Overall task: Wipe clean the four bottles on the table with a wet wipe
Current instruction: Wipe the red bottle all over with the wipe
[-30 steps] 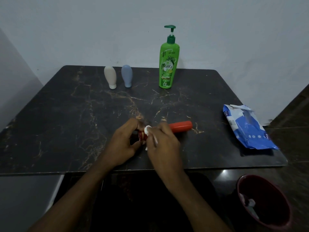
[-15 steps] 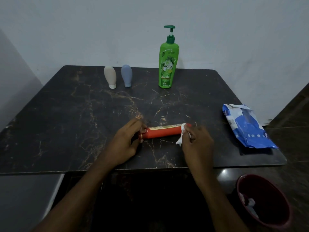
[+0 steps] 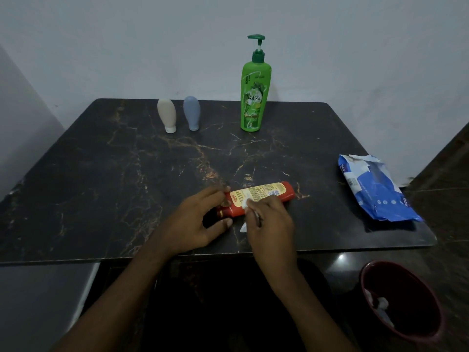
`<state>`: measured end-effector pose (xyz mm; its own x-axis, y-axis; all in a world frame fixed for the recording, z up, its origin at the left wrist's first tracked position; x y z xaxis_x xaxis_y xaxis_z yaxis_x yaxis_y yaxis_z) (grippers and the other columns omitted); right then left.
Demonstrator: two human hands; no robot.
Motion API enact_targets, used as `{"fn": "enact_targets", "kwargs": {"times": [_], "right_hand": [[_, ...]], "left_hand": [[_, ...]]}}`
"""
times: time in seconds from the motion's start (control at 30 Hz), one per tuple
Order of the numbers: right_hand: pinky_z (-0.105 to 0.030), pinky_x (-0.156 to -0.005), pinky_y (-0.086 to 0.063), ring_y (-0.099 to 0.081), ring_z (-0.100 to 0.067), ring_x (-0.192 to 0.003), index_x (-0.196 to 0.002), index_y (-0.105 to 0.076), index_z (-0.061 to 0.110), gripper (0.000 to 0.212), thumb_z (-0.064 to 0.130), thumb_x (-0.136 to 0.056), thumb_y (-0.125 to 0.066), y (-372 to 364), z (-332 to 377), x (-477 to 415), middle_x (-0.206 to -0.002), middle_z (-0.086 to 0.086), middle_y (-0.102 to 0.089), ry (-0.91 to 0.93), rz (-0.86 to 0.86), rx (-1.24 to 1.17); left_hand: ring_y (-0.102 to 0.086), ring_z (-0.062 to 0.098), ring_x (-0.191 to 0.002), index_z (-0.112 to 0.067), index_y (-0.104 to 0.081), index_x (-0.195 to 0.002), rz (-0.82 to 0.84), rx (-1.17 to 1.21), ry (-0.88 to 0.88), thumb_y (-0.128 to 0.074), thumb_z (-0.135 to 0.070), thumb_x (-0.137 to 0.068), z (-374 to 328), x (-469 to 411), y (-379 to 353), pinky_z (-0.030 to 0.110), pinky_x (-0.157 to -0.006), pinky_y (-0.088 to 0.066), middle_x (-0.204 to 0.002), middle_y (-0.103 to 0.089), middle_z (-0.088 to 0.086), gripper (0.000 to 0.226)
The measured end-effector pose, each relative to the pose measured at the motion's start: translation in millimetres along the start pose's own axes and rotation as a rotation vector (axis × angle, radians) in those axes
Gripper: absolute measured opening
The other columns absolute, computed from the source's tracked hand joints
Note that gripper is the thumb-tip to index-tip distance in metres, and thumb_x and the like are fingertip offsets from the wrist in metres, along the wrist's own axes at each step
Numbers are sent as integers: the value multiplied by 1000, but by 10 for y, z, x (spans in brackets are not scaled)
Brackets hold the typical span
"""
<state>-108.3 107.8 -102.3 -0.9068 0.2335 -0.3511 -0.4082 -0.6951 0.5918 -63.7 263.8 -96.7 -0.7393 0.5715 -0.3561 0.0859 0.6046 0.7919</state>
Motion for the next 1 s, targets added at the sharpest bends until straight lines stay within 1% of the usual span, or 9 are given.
{"fn": "enact_targets", "kwargs": {"times": [0.1, 0.23, 0.4, 0.47, 0.57, 0.63, 0.77, 0.87, 1.0], "right_hand": [[2, -72, -39, -52, 4, -86, -121, -69, 14, 25, 19, -98, -60, -177, 192, 57, -113, 9, -56, 62, 62, -10], [-7, -76, -48, -54, 3, -86, -118, -71, 14, 23, 18, -97, -62, -174, 185, 20, -111, 7, -59, 81, 91, 4], [-7, -63, -42, -52, 8, -73, -103, -72, 16, 16, 26, -98, -61, 297, -490, -368, -101, 6, -63, -155, 20, 70], [-12, -66, -44, -54, 4, -71, -96, -71, 14, 17, 28, -97, -62, 502, -744, -511, -91, 1, -65, -214, -35, 65], [-7, -62, -35, -50, 6, -70, -106, -71, 9, 21, 27, -97, -62, 515, -852, -570, -91, 1, -63, -262, -20, 95], [-6, -57, -40, -49, 8, -68, -110, -69, 8, 21, 23, -97, -62, 397, -743, -521, -89, 5, -61, -276, -1, 77], [-6, -70, -46, -53, 4, -80, -113, -70, 16, 19, 20, -96, -62, -9, -113, -253, -107, 10, -57, -87, 68, 7], [-8, -77, -44, -55, -1, -82, -107, -74, 15, 15, 15, -94, -66, -266, 309, -15, -101, 7, -57, 157, 130, -27], [-6, -78, -43, -54, 2, -83, -110, -72, 15, 17, 20, -96, -64, -169, 165, -114, -106, 10, -58, 107, 125, -24]], "left_hand": [[-56, 2, -126, -25, -64, -112, -29, 13, 15, -73, -29, -93, 16, -20, 17, 24, -101, -49, -140, -59, -8, 22], [-59, 0, -121, -26, -62, -124, -58, 73, 138, -81, -30, -86, 142, -28, 44, 21, -99, -50, -133, -64, -13, 42], [-57, 1, -124, -33, -58, -133, -14, 192, 270, -87, -29, -80, 297, -46, -7, 26, -103, -52, -136, -60, -17, 60], [-56, 1, -126, -33, -57, -136, 1, 211, 286, -87, -28, -79, 320, -57, -22, 29, -105, -51, -138, -59, -17, 65], [-54, 4, -129, -34, -55, -141, 19, 217, 319, -88, -29, -78, 358, -61, -31, 34, -108, -50, -143, -56, -15, 72], [-53, 5, -130, -34, -53, -144, 22, 206, 333, -88, -30, -78, 372, -59, -28, 34, -108, -49, -144, -55, -15, 74], [-54, 8, -125, -31, -54, -144, 34, 153, 336, -88, -30, -77, 351, -67, -30, 34, -106, -49, -141, -57, -10, 75], [-59, 5, -120, -27, -57, -143, 20, 150, 298, -88, -28, -77, 312, -76, -12, 34, -105, -51, -135, -62, -10, 72], [-57, 2, -119, -29, -56, -144, 13, 141, 306, -88, -31, -77, 321, -71, -14, 27, -102, -50, -134, -61, -13, 74]]}}
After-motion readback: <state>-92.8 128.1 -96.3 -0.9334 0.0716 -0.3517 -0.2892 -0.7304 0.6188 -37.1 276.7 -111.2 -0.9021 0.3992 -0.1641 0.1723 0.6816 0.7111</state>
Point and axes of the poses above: each hand's wrist, its own x-axis away from the middle knuckle, its own y-axis out of the back of the hand, z = x × y, the point moved 9 cm from there along -x, towards the middle knuckle
